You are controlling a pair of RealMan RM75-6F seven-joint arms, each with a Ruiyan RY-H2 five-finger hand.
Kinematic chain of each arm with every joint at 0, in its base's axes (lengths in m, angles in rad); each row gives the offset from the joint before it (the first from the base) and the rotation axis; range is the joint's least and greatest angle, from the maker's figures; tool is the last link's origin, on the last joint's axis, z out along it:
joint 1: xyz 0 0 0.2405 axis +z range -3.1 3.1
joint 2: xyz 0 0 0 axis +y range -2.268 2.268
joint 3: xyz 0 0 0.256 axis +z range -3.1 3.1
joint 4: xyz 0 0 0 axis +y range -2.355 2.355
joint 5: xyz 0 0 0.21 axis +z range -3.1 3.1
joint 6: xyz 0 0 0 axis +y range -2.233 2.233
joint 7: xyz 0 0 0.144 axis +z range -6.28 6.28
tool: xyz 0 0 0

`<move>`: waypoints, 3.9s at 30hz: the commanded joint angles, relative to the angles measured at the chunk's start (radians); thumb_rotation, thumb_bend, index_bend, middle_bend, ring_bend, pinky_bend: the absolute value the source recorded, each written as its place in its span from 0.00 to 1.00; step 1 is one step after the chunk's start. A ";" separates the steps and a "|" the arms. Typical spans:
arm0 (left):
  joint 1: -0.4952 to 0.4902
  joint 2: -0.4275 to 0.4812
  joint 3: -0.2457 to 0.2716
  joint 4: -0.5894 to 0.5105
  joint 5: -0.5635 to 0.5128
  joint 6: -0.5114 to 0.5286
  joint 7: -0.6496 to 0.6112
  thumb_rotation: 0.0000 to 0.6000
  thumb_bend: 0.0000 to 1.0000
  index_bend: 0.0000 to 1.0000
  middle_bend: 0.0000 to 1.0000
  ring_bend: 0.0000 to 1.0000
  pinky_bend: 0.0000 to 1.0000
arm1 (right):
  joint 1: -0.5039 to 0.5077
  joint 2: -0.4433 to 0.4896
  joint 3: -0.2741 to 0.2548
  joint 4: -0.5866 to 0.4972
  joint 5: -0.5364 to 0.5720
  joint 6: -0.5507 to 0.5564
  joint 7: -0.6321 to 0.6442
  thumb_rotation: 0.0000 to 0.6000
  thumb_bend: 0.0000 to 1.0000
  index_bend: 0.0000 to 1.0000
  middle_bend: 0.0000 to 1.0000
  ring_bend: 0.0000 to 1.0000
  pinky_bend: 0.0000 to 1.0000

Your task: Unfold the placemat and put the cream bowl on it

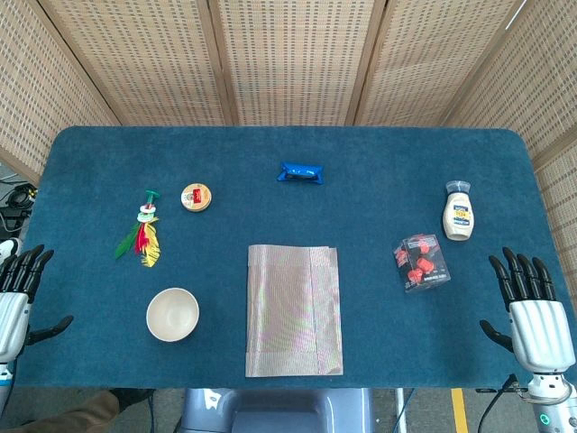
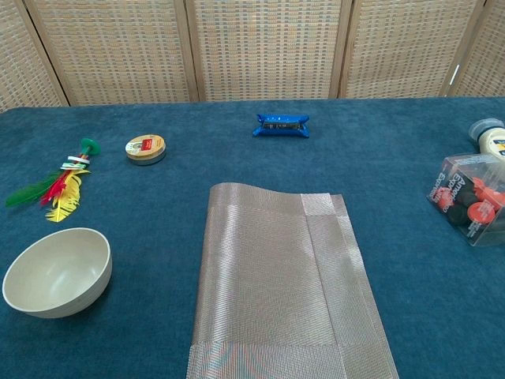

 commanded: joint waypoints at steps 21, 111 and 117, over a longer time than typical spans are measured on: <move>-0.176 -0.229 0.096 0.351 0.417 -0.158 -0.017 1.00 0.09 0.32 0.00 0.00 0.00 | 0.007 0.005 0.003 -0.004 0.027 -0.031 0.002 1.00 0.00 0.00 0.00 0.00 0.00; -0.165 -0.173 -0.129 0.505 0.000 -0.162 -0.448 1.00 0.00 0.00 0.00 0.00 0.00 | 0.020 0.016 -0.014 -0.018 0.031 -0.079 0.020 1.00 0.00 0.00 0.00 0.00 0.00; -0.171 -0.085 -0.093 0.304 0.131 -0.092 -0.330 1.00 0.00 0.00 0.00 0.00 0.00 | 0.019 0.015 -0.012 -0.014 0.034 -0.077 0.022 1.00 0.00 0.00 0.00 0.00 0.00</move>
